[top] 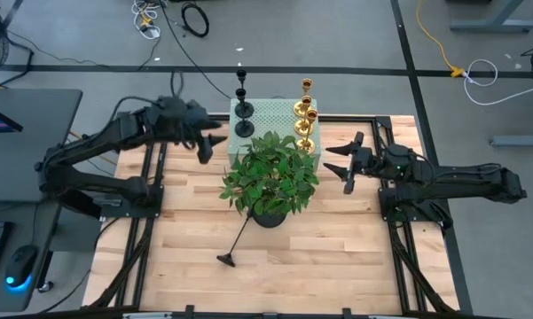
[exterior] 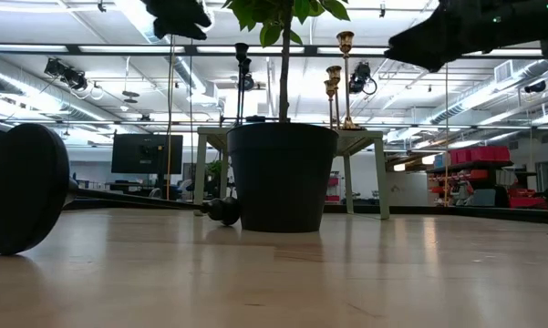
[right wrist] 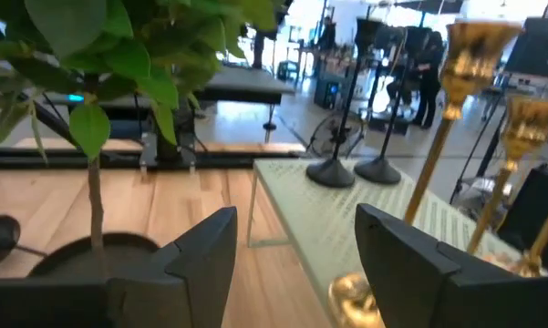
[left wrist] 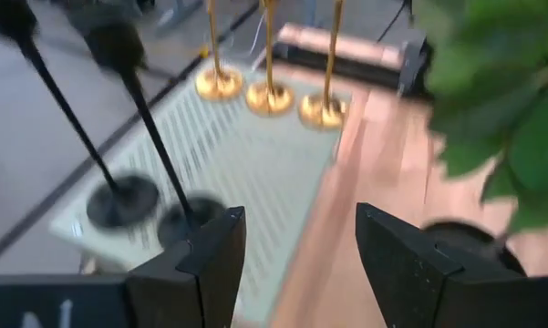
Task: Pick & Place candle stick holders
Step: Put the black candle holder on the shelf aligned with the other black candle holders
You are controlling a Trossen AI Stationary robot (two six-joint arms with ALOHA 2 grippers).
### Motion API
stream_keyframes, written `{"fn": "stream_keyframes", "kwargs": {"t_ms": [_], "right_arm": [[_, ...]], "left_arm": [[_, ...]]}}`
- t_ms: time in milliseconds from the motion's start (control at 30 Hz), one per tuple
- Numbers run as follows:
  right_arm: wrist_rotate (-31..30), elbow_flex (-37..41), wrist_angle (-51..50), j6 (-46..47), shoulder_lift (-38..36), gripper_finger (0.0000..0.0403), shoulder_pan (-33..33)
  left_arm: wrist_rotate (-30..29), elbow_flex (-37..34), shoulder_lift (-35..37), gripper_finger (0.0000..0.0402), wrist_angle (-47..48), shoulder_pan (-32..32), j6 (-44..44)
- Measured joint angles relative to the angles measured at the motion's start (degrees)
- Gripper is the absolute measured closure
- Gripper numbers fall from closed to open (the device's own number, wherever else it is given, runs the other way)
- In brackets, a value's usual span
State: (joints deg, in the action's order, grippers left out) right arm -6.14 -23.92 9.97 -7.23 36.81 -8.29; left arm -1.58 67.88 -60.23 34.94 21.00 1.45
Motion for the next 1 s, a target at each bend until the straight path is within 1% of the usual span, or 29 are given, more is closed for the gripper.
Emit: {"fn": "stream_keyframes", "kwargs": {"t_ms": [133, 267, 333, 467, 500, 567, 633, 767, 833, 933, 1000], "right_arm": [[-1.43, 0.00, -4.18, 0.72, -2.38, 0.0179, 1.04], [-1.36, 0.00, -6.74, 0.72, -5.08, 0.0179, 2.86], [-1.39, 0.11, -7.69, 0.72, -5.98, 0.0179, 3.64], [-1.65, 1.23, -7.68, 0.11, -7.45, 0.0179, 4.44], [-2.02, 1.25, -7.64, 0.10, -7.70, 0.0179, 4.42], [-2.90, 1.26, -7.39, 0.04, -8.09, 0.0179, 4.41], [-3.41, 1.29, -6.50, -0.07, -8.24, 0.0179, 4.41], [-3.42, 1.29, -6.12, -0.63, -8.39, 0.0179, 4.41], [-3.42, 1.29, -5.85, -0.75, -8.37, 0.0179, 4.41], [-3.44, 1.29, -4.96, -0.96, -8.39, 0.0179, 4.41], [-3.43, 1.29, -4.75, -1.31, -8.37, 0.0179, 4.41]], "left_arm": [[-6.81, 0.00, 0.00, 0.0193, 7.51, -7.53, 6.90], [-13.74, 0.00, -0.19, 0.0193, 13.75, -16.64, 17.76], [-17.61, 0.00, -0.26, 0.0193, 16.53, -21.39, 24.55], [-23.69, -0.12, -1.18, 0.0193, 20.26, -30.98, 36.57], [-25.37, -0.72, -1.87, 0.0193, 20.04, -33.57, 39.65], [-26.89, -2.85, -2.55, 0.0193, 18.90, -37.34, 44.98], [-26.11, -6.28, -3.66, 0.0193, 17.65, -40.52, 50.60], [-23.35, -13.11, -5.98, 0.0193, 11.01, -44.30, 61.39], [-21.03, -16.35, -7.48, 0.0193, 5.08, -45.18, 65.73], [-16.07, -20.38, -9.97, 0.0193, -0.56, -45.31, 70.06], [-15.22, -22.18, -11.61, 0.0193, -3.40, -45.25, 72.47]]}}
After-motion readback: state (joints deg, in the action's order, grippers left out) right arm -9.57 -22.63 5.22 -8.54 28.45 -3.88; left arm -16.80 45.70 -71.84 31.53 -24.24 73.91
